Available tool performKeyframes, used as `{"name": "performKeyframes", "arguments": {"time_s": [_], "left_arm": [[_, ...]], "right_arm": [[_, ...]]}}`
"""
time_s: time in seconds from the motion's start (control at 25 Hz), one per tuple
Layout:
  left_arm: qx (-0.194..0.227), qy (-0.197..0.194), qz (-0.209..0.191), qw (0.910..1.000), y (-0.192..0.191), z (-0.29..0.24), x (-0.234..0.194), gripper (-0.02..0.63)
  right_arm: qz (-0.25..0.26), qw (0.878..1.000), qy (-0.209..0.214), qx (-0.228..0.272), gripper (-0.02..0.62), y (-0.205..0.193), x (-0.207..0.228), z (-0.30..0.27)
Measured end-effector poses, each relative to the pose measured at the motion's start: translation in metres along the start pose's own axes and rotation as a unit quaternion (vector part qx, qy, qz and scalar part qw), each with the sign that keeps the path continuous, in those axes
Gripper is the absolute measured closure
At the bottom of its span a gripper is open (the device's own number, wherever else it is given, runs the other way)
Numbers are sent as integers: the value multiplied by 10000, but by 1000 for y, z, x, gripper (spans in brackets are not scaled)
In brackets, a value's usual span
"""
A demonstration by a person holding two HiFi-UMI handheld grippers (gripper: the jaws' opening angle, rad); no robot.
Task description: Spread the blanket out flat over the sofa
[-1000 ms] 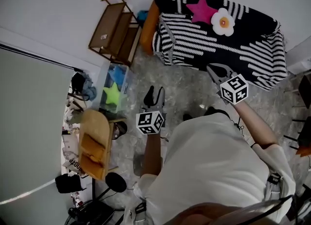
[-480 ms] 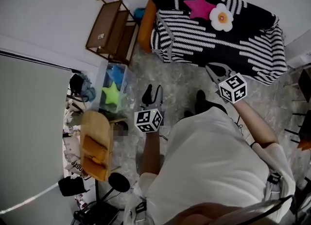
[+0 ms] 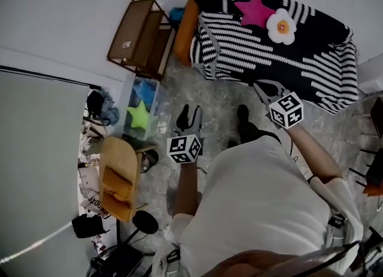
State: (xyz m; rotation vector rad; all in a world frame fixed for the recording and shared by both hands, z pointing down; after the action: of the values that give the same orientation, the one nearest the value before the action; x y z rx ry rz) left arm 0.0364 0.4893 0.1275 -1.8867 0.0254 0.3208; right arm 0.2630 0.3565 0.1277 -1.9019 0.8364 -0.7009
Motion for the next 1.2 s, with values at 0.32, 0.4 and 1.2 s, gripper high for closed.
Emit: {"name": "performKeyframes", "arguments": {"time_s": [0.32,0.4,1.2], "left_arm": [[-171,-15,-11,9999,21,-75,-25,420],[-188,21,-2,9998,26,-91,-29,420],[-490,272,122,9984,65,-216,-74,417]], "right_arm": [[-45,9997,166,-199,598,23,50,-64],[-49,9995,216,-242,598,29,62,-79],[-188,9979,490,-378,598,78,163,-187]]}}
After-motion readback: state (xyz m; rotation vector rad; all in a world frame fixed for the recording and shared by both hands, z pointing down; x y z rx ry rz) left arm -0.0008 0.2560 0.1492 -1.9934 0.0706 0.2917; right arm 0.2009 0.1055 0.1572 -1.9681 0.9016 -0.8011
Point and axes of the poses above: the fingertips, and each gripper's own axes: z backward along the fingers, x to its right, y out of its top, the point moved 3 cm from there along z, backward along the fingers, and after that the axes turned 6 degrees about -y, right-handed, at the moved point
